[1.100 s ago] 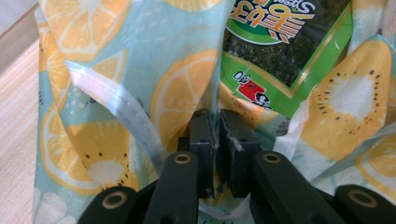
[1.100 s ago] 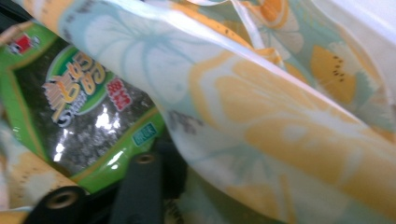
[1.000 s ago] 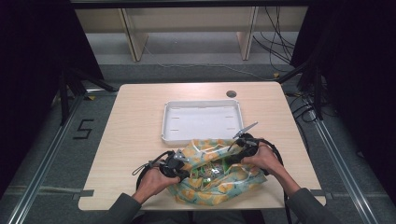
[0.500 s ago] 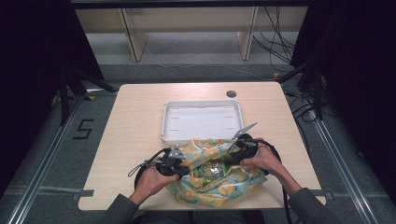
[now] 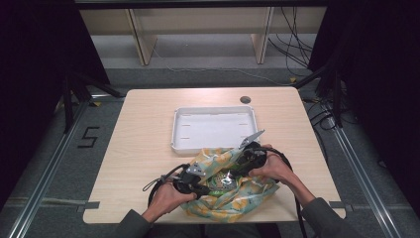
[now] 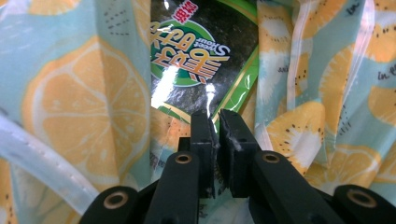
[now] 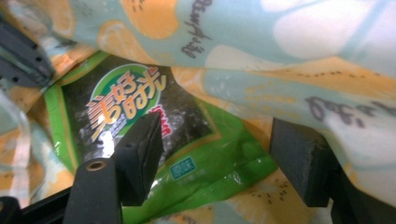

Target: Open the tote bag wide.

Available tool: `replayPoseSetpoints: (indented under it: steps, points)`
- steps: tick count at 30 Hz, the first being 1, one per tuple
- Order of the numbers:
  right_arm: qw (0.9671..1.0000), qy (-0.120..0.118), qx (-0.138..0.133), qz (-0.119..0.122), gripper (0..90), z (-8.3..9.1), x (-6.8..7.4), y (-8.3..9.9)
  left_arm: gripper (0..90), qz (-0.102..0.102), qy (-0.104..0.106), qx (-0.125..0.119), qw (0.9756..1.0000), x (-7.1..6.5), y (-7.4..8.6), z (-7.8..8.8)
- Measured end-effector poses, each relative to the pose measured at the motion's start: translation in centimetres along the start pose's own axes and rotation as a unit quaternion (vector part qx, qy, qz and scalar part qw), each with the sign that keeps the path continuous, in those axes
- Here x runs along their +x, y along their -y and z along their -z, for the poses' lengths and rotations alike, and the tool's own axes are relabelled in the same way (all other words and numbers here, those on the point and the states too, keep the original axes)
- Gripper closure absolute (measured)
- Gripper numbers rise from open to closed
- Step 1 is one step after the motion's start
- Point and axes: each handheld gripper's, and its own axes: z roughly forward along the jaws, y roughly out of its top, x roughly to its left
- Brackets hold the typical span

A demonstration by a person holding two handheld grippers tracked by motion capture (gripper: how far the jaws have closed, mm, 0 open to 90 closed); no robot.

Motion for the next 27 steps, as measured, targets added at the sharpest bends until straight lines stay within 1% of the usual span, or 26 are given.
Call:
replayPoseSetpoints:
  steps: [2, 3, 4, 5, 6, 7, 8, 9, 10, 11, 12, 13, 15, 17, 19, 20, 22, 23, 25, 26, 27]
  points:
    - [1.0, -0.007, 0.007, 0.002, 35.3, -0.4, -0.1, -0.1, 83.5, -0.006, 0.001, 0.004, 1.0, 0.1, 0.0, 0.0]
    - [0.9999, -0.008, 0.005, 0.004, 35.2, -0.6, -0.1, -0.1, 83.7, -0.008, -0.001, 0.003, 1.0, 0.0, 0.0, 0.0]
    - [0.9999, -0.01, 0.011, 0.005, 35.2, -0.6, 0.0, -0.1, 83.8, 0.003, -0.002, -0.001, 1.0, -0.1, 0.0, -0.2]
    - [0.9997, -0.017, 0.012, 0.009, 36.0, -0.8, 0.0, -0.1, 84.1, -0.004, -0.006, 0.0, 1.0, -0.1, 0.0, -0.2]
    - [0.9996, -0.022, 0.013, 0.009, 36.2, -0.8, 0.1, -0.1, 84.3, -0.004, -0.006, 0.0, 1.0, -0.1, 0.0, -0.3]
    - [0.9995, -0.027, 0.012, 0.011, 36.8, -0.9, 0.2, -0.2, 84.3, -0.012, -0.006, 0.004, 0.9999, 0.0, 0.0, -0.3]
    - [0.9994, -0.03, 0.018, 0.007, 37.5, -0.8, 0.3, -0.2, 84.3, -0.009, -0.008, -0.001, 0.9999, -0.1, 0.0, -0.4]
    - [0.9992, -0.036, 0.018, 0.003, 41.4, -0.9, 0.3, -0.2, 84.4, 0.005, -0.009, -0.009, 0.9999, -0.4, 0.0, -0.6]
    - [0.9989, -0.044, 0.017, 0.0, 42.5, -1.0, 0.4, -0.2, 84.6, -0.002, -0.012, -0.012, 0.9999, -0.4, 0.0, -0.7]
    - [0.9984, -0.053, 0.019, -0.007, 43.2, -1.1, 0.4, -0.2, 85.1, -0.02, -0.015, 0.004, 0.9997, -0.3, 0.0, -0.5]
    - [0.9982, -0.056, 0.017, -0.01, 44.1, -1.2, 0.4, -0.2, 85.6, -0.017, -0.015, 0.005, 0.9997, -0.3, 0.1, -0.6]
    - [0.9982, -0.058, 0.016, -0.011, 45.9, -1.2, 0.5, -0.3, 85.8, -0.027, -0.015, 0.009, 0.9995, -0.3, 0.0, -0.5]
    - [0.9974, -0.067, 0.017, -0.019, 52.2, -1.0, 0.5, -0.4, 85.9, -0.025, -0.017, 0.008, 0.9995, -0.3, 0.0, -0.5]
    - [0.9965, -0.078, 0.019, -0.025, 53.4, -1.0, 0.5, -0.4, 85.9, -0.026, -0.021, 0.006, 0.9994, -0.4, 0.1, -0.5]
    - [0.9964, -0.077, 0.022, -0.028, 53.5, -1.1, 0.5, -0.4, 85.9, -0.03, -0.025, 0.007, 0.9992, -0.5, 0.1, -0.5]
    - [0.9959, -0.081, 0.024, -0.032, 53.5, -1.2, 0.5, -0.4, 85.9, -0.022, -0.026, 0.005, 0.9994, -0.6, 0.1, -0.6]
    - [0.9955, -0.084, 0.029, -0.035, 53.5, -1.4, 0.6, -0.6, 85.9, -0.023, -0.028, 0.006, 0.9993, -0.7, 0.1, -0.6]
    - [0.9952, -0.088, 0.029, -0.033, 53.8, -1.5, 0.7, -0.6, 85.9, -0.028, -0.029, 0.006, 0.9992, -0.7, 0.1, -0.6]
    - [0.995, -0.089, 0.034, -0.031, 56.6, -1.7, 0.8, -0.7, 85.9, -0.03, -0.03, 0.006, 0.9991, -0.7, 0.2, -0.5]
    - [0.9949, -0.091, 0.031, -0.028, 58.1, -1.7, 0.8, -0.8, 85.9, -0.032, -0.032, 0.006, 0.9989, -0.7, 0.2, -0.5]
    - [0.9946, -0.093, 0.035, -0.032, 60.9, -1.6, 0.9, -0.8, 85.8, -0.033, -0.033, 0.002, 0.9989, -0.8, 0.2, -0.6]
